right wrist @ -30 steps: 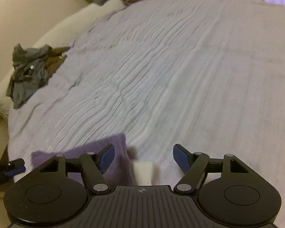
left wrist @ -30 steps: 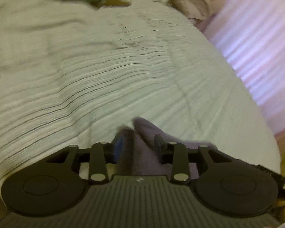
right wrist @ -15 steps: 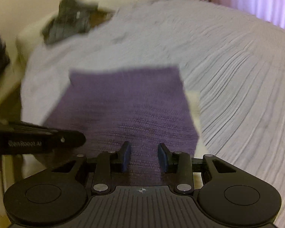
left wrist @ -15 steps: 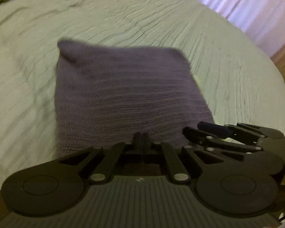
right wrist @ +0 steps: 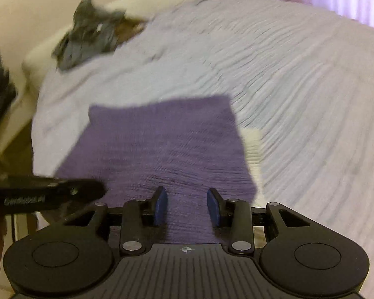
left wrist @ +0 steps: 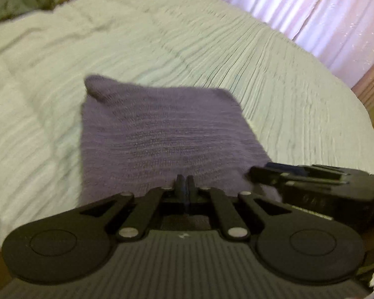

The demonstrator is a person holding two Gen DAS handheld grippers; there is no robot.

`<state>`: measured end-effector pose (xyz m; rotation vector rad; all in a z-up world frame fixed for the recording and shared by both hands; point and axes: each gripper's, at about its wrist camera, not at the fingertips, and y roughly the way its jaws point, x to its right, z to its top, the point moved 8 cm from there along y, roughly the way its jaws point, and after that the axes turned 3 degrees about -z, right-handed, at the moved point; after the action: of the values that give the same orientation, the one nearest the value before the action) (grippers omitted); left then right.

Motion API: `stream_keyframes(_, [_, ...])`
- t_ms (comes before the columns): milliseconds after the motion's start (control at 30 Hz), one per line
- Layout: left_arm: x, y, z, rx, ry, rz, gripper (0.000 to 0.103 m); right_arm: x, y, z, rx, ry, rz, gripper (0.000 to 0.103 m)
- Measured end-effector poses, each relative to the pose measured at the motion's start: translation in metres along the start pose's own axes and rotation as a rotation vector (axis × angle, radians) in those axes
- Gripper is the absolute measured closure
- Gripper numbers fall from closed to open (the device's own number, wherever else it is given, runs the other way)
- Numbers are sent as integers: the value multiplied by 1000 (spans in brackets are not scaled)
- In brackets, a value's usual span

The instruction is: Fold clothes

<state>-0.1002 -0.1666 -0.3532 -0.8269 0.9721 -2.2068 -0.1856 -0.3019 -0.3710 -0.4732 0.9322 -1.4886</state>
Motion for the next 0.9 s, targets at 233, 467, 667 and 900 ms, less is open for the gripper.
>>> stream_keyframes(233, [7, -8, -16, -16, 33, 53, 100, -25, -29, -16, 4, -47, 7, 66])
stream_keyframes(467, [1, 24, -29, -70, 41, 110, 100, -31, 8, -38, -54, -162, -68, 67])
stream_keyframes(667, [-7, 37, -27, -75, 11, 128, 99, -30, 34, -32, -104, -194, -67, 66])
stream_keyframes(900, [-5, 37, -18, -117, 8, 150, 100, -24, 38, -24, -172, -186, -40, 66])
